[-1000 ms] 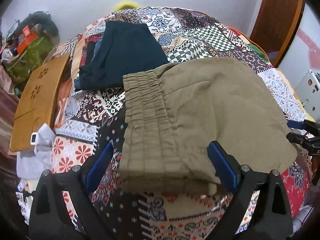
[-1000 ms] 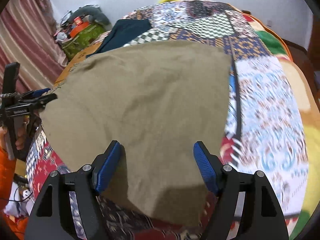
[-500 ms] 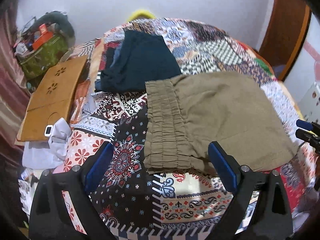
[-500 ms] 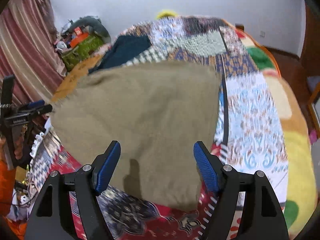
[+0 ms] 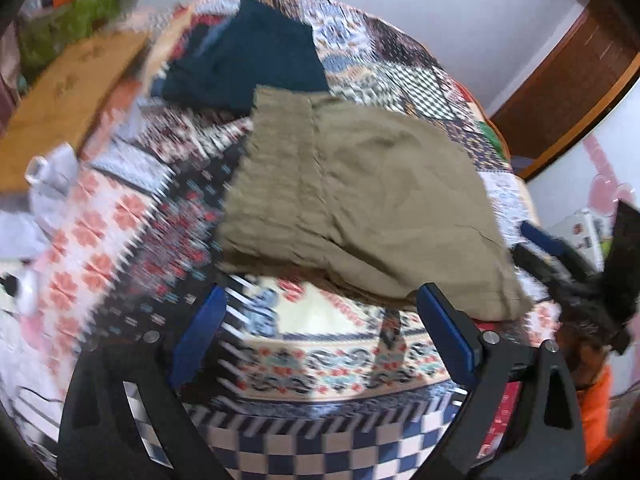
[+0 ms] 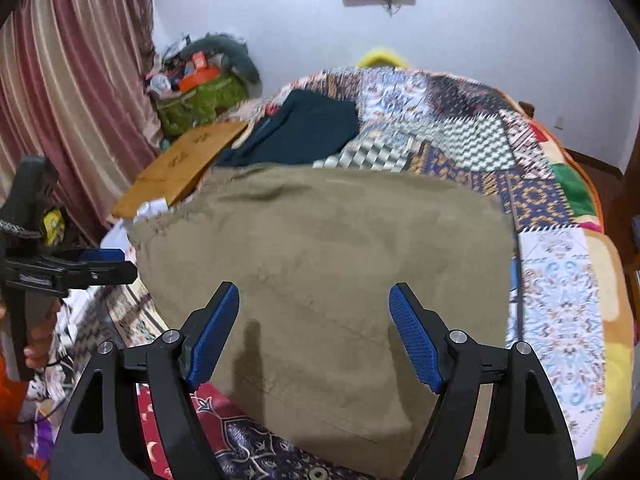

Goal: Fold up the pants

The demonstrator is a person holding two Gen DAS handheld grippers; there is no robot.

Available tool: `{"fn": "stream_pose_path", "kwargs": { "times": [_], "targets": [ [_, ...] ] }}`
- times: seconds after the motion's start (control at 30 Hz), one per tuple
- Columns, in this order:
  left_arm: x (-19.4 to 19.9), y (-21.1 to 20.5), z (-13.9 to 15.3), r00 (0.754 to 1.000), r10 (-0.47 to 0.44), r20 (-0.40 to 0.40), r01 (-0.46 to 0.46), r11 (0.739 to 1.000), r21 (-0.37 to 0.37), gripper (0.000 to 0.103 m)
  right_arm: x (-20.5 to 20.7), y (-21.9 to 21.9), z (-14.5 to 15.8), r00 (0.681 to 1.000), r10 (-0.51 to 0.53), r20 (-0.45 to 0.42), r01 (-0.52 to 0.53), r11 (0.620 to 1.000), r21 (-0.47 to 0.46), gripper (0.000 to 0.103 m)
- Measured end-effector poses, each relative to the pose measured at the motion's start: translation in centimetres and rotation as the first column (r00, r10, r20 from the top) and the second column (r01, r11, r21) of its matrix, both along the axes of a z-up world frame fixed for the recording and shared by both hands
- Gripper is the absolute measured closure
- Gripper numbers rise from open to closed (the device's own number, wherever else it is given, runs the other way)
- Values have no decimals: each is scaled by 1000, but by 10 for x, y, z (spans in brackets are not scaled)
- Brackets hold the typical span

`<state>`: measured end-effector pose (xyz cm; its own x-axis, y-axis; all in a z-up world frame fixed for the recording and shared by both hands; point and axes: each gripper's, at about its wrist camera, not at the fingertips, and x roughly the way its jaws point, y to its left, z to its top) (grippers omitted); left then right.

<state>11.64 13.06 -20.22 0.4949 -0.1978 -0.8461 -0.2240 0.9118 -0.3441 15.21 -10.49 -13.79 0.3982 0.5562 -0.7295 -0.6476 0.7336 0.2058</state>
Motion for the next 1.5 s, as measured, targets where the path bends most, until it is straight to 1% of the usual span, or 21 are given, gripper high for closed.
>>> {"fn": "stream_pose_path", "kwargs": {
  "times": [0.03,0.13,0.17,0.3,0.43,0.53,0.57,0.6,0.67,0.7,0.77,0.87,0.97,1.0,1.07,1.13,1.17,1.27,1.3,1.37,1.5],
  "targets": [
    [2,0,-4,1000,-7,-4,7,998,-56,6,0,2,-4,1000,5,-6,-5,1000,-11,29],
    [5,1,-5,1000,0,12,2,995,-103,4,-2,5,-18,999,17,-34,-18,999,-49,29],
    [8,2,-7,1000,-2,16,4,991,-135,2,-2,4,-21,999,20,-43,-23,998,-55,28],
    [22,10,-13,1000,13,24,-7,973,-233,1,-2,-1,-24,997,23,-72,-25,999,-32,25],
    [36,21,-20,999,28,41,-15,956,-294,1,-4,1,-25,996,32,-78,-35,999,-30,23],
    [47,28,-23,997,66,43,-49,945,-324,3,-4,0,-26,996,35,-88,-37,999,-20,23],
    [49,29,-23,995,86,40,-69,948,-311,12,-4,0,-27,995,35,-91,-37,999,-15,23],
    [52,30,-22,995,97,37,-82,954,-289,18,-5,0,-26,995,35,-92,-36,999,-13,23],
    [55,30,-20,993,116,26,-108,969,-223,44,-5,-1,-26,995,32,-92,-33,999,-11,23],
    [55,31,-20,992,128,24,-121,975,-188,49,-6,-1,-25,996,28,-90,-29,1000,-11,23],
    [52,33,-17,991,131,39,-123,978,-170,59,-6,-2,-25,996,19,-90,-20,1000,-10,23],
    [44,34,-8,989,131,72,-122,985,-118,61,-7,-7,-23,996,0,-90,-1,1000,-9,24],
    [35,33,9,984,135,116,-136,991,4,63,-6,-14,-21,995,-20,-94,20,1000,-6,24],
    [31,34,17,981,137,136,-146,987,62,63,-7,-16,-20,995,-28,-94,27,1000,-5,24],
    [26,33,28,977,140,159,-163,976,143,63,-8,-21,-18,995,-36,-88,36,999,-6,24],
    [20,32,42,972,137,189,-183,949,257,64,-9,-25,-16,996,-45,-77,44,999,-14,24],
    [17,30,48,970,133,203,-193,930,314,64,-11,-28,-16,996,-50,-72,48,999,-19,24],
    [13,24,65,964,110,244,-209,878,431,64,-12,-33,-16,995,-61,-74,59,998,-24,24],
    [13,19,72,961,91,261,-207,863,461,65,-12,-34,-17,995,-63,-76,61,998,-23,24],
    [13,9,83,957,59,286,-197,854,482,65,-12,-36,-19,994,-69,-80,68,997,-24,24],
    [21,-15,103,945,-15,328,-157,856,492,66,-12,-38,-20,993,-79,-86,78,997,-18,24]
  ]
}}
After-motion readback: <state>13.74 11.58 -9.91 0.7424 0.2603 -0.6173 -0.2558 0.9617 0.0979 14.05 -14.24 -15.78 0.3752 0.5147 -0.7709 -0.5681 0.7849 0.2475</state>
